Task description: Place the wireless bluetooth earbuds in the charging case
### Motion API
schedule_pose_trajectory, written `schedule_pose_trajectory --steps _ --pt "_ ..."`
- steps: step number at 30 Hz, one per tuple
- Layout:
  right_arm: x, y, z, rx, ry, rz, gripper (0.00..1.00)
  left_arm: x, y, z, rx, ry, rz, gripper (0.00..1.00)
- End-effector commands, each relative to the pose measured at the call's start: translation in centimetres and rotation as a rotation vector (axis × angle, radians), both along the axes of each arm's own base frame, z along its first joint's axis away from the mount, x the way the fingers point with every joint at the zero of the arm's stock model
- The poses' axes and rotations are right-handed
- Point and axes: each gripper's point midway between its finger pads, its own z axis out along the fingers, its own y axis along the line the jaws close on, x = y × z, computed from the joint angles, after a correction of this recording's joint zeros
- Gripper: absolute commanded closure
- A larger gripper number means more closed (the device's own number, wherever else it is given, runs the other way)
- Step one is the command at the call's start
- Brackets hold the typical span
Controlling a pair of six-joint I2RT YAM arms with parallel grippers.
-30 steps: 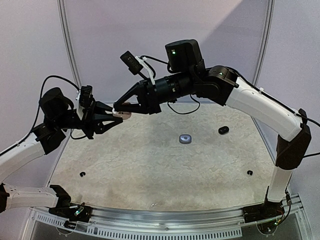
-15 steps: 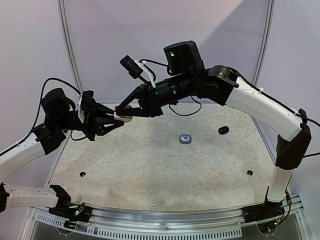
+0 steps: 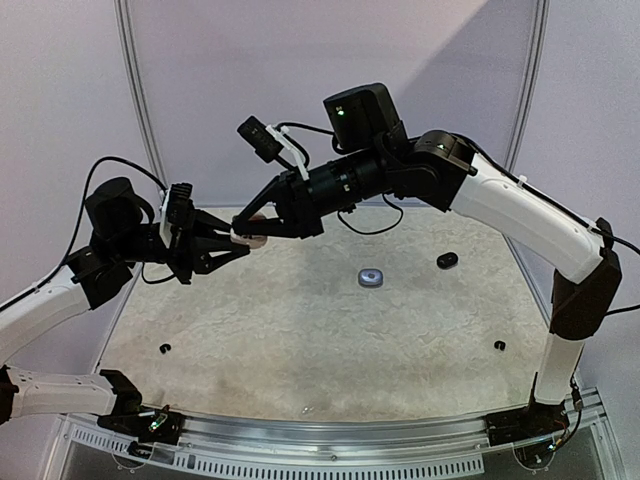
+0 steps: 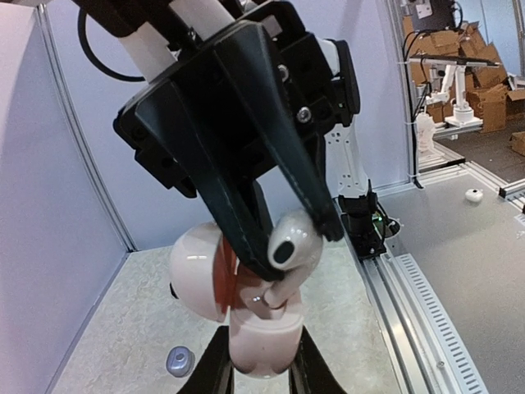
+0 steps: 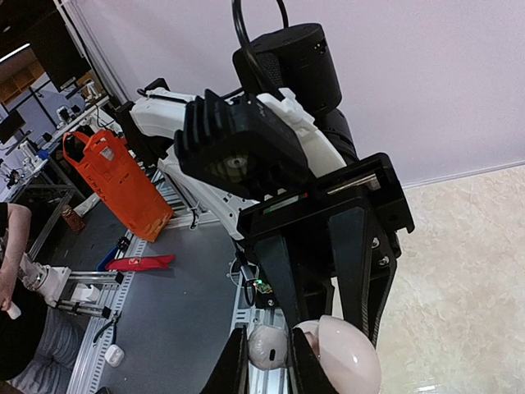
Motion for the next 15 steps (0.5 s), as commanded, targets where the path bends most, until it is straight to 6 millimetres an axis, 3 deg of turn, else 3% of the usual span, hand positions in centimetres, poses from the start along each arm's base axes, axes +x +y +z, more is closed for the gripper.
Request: schedule_pose_trajectory --steps 1,9,15 --pt "2.9 0.0 -4.5 -0.144 -0.006 -0.116 0.89 -2.6 0.1 3.4 -0.069 -0.051 -0.1 1.0" --pt "3.0 -0.3 -4.7 -0.157 -0.023 -0.122 0.88 -3.1 0.2 3.5 -0.069 -0.036 -0.12 1.0" --pt "1.2 -1.1 -4.4 -0.16 0.007 -0.034 0.9 -3.1 0.2 2.9 -0.046 -0.072 -0.118 1.0"
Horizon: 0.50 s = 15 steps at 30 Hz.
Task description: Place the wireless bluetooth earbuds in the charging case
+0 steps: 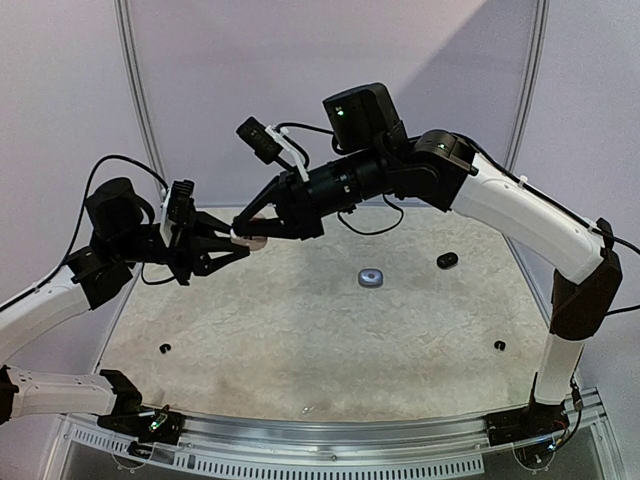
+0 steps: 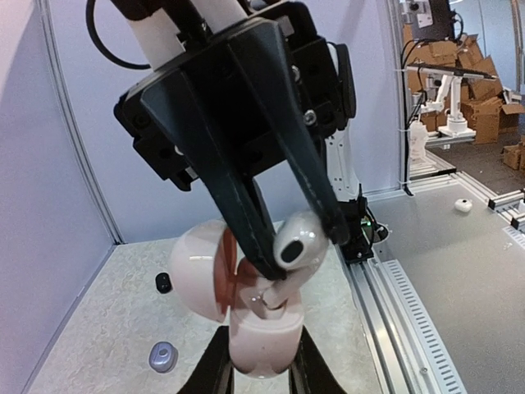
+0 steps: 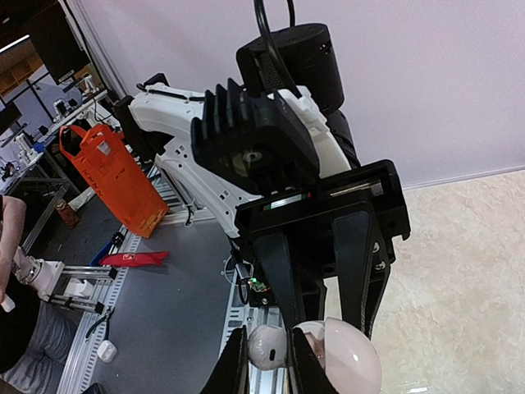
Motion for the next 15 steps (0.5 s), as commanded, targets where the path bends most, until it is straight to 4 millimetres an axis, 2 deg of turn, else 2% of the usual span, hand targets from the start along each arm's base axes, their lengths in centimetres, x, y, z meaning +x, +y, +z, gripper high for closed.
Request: schedule_pose_trajectory --steps 1,10,15 --pt "1.3 -1.2 -4.5 -0.165 0.038 -0.037 0.89 -2.9 0.1 2.8 -0.047 -0.168 -0.104 1.0" --pt "1.9 -1.6 -6.3 -0.232 0.016 -0.064 0.88 -3.4 0.1 2.6 -0.033 -0.214 -0.146 1.0" --pt "2.5 -1.2 -5.9 -0.211 -0.007 -0.09 0.88 -3.5 -0.1 2.5 -0.029 -0.181 -0.159 1.0"
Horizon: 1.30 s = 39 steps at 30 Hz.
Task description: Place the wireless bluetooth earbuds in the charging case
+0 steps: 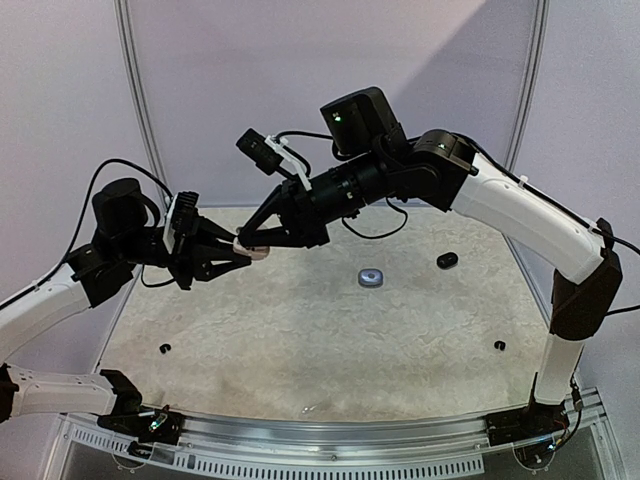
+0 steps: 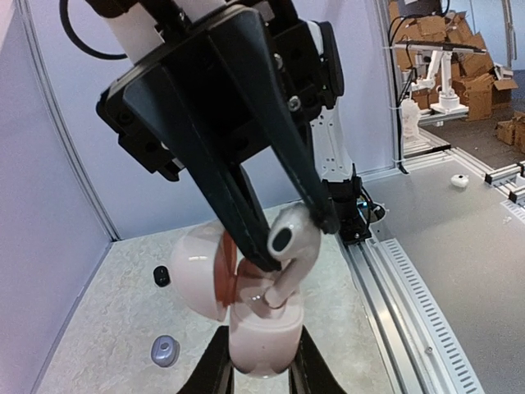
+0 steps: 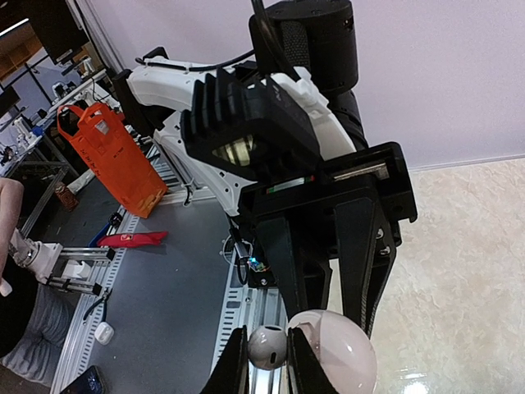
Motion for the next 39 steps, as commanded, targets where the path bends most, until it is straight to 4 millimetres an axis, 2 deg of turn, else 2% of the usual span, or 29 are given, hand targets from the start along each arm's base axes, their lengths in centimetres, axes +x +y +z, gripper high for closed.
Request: schedule_pose_trajectory --steps 1,13,17,23,30,34,39 --pt "3.1 -0.5 -4.6 -0.157 0.0 -0.124 0.88 -3.1 0.0 3.8 -0.079 -0.111 -0.133 1.0" --pt "4.9 -0.6 -5.1 -0.18 -0.037 -0.211 0.85 -3.4 0.0 4.5 -0.091 0.004 -0.15 1.0" --pt "5.3 -0.8 -5.2 -0.185 -0.03 -0.222 0.8 -3.4 0.0 4.5 -0.091 0.01 -0.147 1.0" --pt "5.6 -0.6 -5.3 -0.185 -0.023 -0.235 0.81 -3.2 -0.1 4.6 -0.092 0.032 -0.145 1.0" --pt "6.2 -0.6 -4.7 -0.175 -0.028 -0.275 0.8 -3.0 -0.2 4.6 -0.089 0.054 -0.14 1.0" --pt "6.7 -0.7 -4.7 -0.18 -0.026 -0.307 0.74 -2.8 -0.2 4.7 -0.091 0.064 -0.13 1.0" --pt "7.2 -0.6 -4.2 -0.166 -0.034 -0.336 0.76 -2.2 -0.4 5.0 -0.097 0.127 -0.113 1.0"
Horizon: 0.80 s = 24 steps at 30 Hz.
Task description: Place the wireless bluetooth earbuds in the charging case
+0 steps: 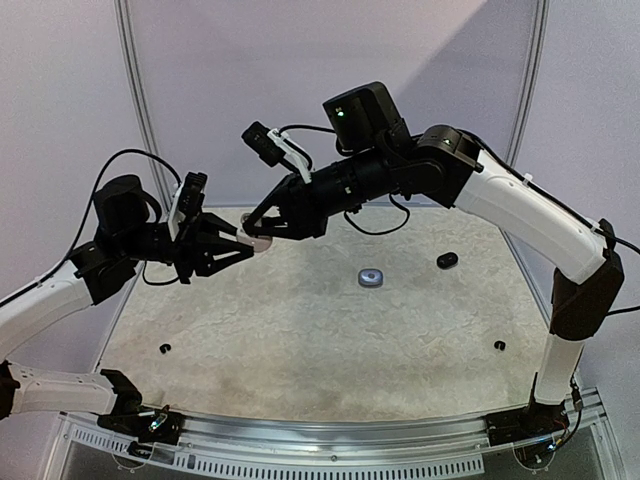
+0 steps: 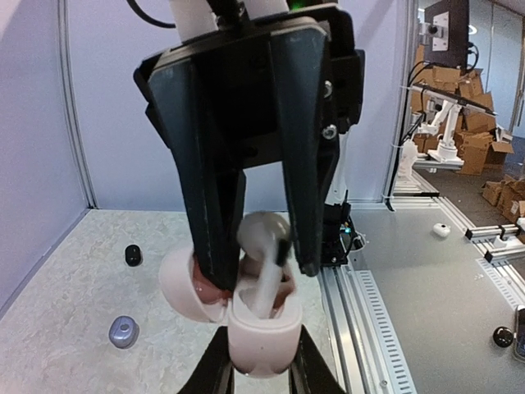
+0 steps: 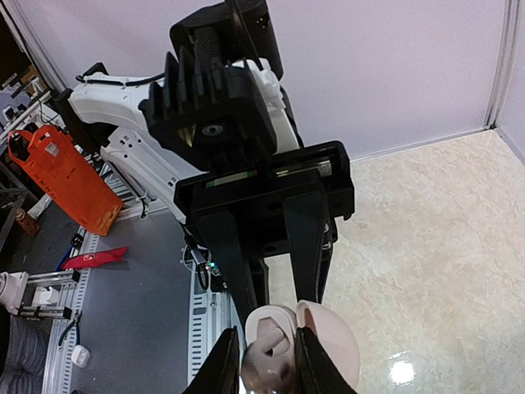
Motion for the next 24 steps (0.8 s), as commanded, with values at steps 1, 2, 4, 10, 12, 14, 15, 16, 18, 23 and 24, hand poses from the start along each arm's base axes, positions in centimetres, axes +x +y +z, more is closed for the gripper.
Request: schedule_pose_trajectory --steps 1,2,4,10,12,14,15,16,18,23,24 --pt "4.6 -0.2 -4.1 -0.118 -0.001 -0.17 0.76 -2.9 -0.2 4.4 -0.102 -0.103 -0.126 1.0" --pt "4.7 -0.2 -3.9 -0.112 -0.004 -0.171 0.76 -2.8 -0.2 4.5 -0.102 -0.094 -0.123 1.0" --pt "4.8 0.0 -3.8 -0.105 -0.006 -0.171 0.76 -2.6 -0.3 4.3 -0.098 -0.076 -0.119 1.0" --pt "5.0 0.2 -3.5 -0.094 -0.005 -0.182 0.76 -2.4 -0.4 4.0 -0.093 -0.056 -0.111 1.0" --pt "5.0 0.2 -3.4 -0.091 0.001 -0.187 0.76 -2.3 -0.4 4.0 -0.092 -0.058 -0.109 1.0" --pt "5.2 0.2 -3.3 -0.092 0.01 -0.198 0.76 -2.2 -0.4 4.0 -0.092 -0.058 -0.106 1.0" --pt "5.2 0.2 -3.3 -0.096 0.011 -0.205 0.78 -2.3 -0.4 4.0 -0.092 -0.06 -0.107 1.0" --pt "5.3 0.1 -3.4 -0.1 0.012 -0.211 0.79 -2.2 -0.4 3.9 -0.091 -0.058 -0.106 1.0" --pt "5.3 -0.1 -3.4 -0.106 0.006 -0.215 0.79 -2.2 -0.5 3.9 -0.091 -0.059 -0.106 1.0" --pt "5.1 -0.1 -2.8 -0.092 0.006 -0.202 0.72 -2.2 -0.5 3.8 -0.09 -0.055 -0.105 1.0" --pt "5.1 -0.1 -2.8 -0.091 0.007 -0.202 0.72 -2.1 -0.5 3.8 -0.091 -0.054 -0.103 1.0"
